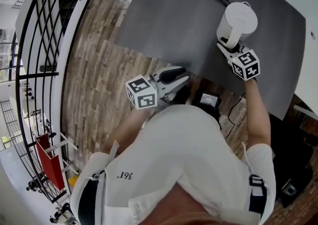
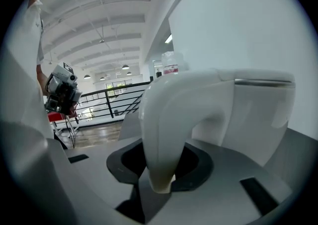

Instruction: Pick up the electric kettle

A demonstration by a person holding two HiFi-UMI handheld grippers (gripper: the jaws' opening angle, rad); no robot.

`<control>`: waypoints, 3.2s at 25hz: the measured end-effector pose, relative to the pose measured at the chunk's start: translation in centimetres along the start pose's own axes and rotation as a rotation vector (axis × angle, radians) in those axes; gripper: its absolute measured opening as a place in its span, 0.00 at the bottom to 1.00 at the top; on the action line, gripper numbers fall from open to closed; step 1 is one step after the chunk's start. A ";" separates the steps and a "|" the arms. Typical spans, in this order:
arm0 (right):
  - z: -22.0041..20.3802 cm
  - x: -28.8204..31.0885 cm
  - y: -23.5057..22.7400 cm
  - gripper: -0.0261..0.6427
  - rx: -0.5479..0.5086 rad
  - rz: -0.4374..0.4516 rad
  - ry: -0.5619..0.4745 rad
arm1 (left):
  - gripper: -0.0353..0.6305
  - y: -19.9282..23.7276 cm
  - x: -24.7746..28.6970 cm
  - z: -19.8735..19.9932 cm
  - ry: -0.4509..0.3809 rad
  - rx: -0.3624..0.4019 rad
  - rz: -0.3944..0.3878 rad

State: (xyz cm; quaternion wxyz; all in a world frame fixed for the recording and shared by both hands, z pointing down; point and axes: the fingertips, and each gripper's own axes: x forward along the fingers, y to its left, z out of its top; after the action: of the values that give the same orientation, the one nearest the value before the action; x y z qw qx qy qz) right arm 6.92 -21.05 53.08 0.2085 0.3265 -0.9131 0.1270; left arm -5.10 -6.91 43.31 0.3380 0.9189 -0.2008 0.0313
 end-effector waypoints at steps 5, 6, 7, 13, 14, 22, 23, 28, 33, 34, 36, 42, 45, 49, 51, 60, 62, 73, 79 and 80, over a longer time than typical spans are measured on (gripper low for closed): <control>0.0 0.3 0.2 0.21 -0.037 -0.011 0.015 | 0.23 -0.2 -0.2 -0.2 -0.002 0.000 -0.003; 0.0 0.3 0.2 0.21 -0.040 -0.014 0.015 | 0.23 -0.2 -0.1 -0.2 -0.002 0.001 -0.003; -0.1 0.3 0.2 0.21 -0.044 -0.016 0.015 | 0.23 -0.3 -0.1 -0.2 -0.001 0.001 -0.003; 0.3 0.2 0.2 0.21 -0.054 -0.019 0.021 | 0.23 -0.7 0.0 0.0 -0.002 0.007 0.005; 0.2 0.2 0.2 0.21 -0.054 -0.019 0.022 | 0.23 -0.7 0.0 0.0 -0.004 0.011 0.005; 0.2 0.1 0.2 0.21 -0.055 -0.022 0.024 | 0.23 -0.7 0.6 0.5 0.003 0.069 0.017; 0.2 0.1 0.3 0.21 -0.056 -0.022 0.025 | 0.23 -0.6 0.8 0.7 0.002 0.075 0.017; 0.0 0.1 0.5 0.21 -0.056 -0.022 0.027 | 0.23 0.0 2.0 1.3 0.013 0.107 0.006; 0.2 0.0 0.6 0.21 -0.059 -0.021 0.024 | 0.23 0.9 3.7 1.8 0.030 0.143 0.001; 0.3 0.0 0.6 0.21 -0.059 -0.021 0.023 | 0.23 1.1 4.2 1.9 0.037 0.153 -0.002; 0.3 -0.1 0.7 0.21 -0.058 -0.021 0.023 | 0.23 1.4 5.1 1.9 0.057 0.167 -0.013; 0.3 0.1 0.7 0.21 -0.056 -0.019 0.022 | 0.23 2.1 7.3 1.8 0.089 0.181 -0.041; 0.4 0.0 0.8 0.21 -0.058 -0.017 0.022 | 0.23 2.8 8.4 2.1 0.098 0.186 -0.042; 0.4 -0.1 0.8 0.21 -0.061 -0.012 0.025 | 0.23 4.3 9.8 3.1 0.113 0.202 -0.040; 0.5 -0.2 0.8 0.21 -0.065 -0.007 0.025 | 0.23 5.2 10.6 3.8 0.122 0.224 -0.042; 0.9 -0.1 1.3 0.21 -0.073 0.011 0.013 | 0.25 9.2 14.1 6.1 0.167 0.312 -0.043; 1.0 -0.2 1.3 0.21 -0.071 0.017 0.010 | 0.27 9.9 14.9 5.9 0.188 0.341 -0.039; 0.7 -0.9 1.4 0.21 -0.080 0.035 0.014 | 0.35 15.3 18.6 3.3 0.301 0.468 -0.013; 1.0 -0.7 1.8 0.21 -0.076 0.056 0.001 | 0.42 16.0 20.4 1.6 0.319 0.520 -0.072; 0.9 -0.5 1.9 0.21 -0.077 0.057 0.001 | 0.43 16.1 20.6 1.4 0.327 0.534 -0.082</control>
State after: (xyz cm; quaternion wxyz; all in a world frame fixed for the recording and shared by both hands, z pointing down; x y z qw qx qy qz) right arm 5.79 -19.67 51.85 0.2176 0.2919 -0.9262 0.0979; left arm 7.37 -26.06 56.04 0.1138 0.9653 -0.0914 0.2166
